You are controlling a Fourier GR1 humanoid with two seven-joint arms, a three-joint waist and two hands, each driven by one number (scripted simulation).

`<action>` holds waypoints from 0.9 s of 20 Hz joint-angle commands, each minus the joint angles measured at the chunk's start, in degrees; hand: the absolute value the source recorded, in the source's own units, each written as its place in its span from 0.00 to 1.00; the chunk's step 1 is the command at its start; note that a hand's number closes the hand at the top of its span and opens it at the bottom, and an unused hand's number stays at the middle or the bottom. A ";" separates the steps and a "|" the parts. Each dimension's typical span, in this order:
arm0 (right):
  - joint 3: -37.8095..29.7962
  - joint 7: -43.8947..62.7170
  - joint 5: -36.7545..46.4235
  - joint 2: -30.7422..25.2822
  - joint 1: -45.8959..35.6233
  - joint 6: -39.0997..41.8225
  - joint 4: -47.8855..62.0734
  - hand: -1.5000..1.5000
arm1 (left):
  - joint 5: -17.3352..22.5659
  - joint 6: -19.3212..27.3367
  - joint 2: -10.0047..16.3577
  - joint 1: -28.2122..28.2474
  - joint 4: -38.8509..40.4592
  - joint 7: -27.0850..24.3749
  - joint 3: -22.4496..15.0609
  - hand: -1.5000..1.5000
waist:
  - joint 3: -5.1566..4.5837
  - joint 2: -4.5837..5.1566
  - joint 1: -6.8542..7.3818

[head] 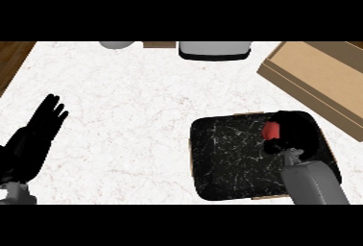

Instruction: Pick the bell pepper from the tray and place it in the cardboard box

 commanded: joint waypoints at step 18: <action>5.77 -41.81 -3.95 -11.17 -13.00 7.98 15.67 1.00 | -1.99 -0.97 -1.24 -4.53 1.25 1.72 0.83 0.50 | 0.12 0.51 1.41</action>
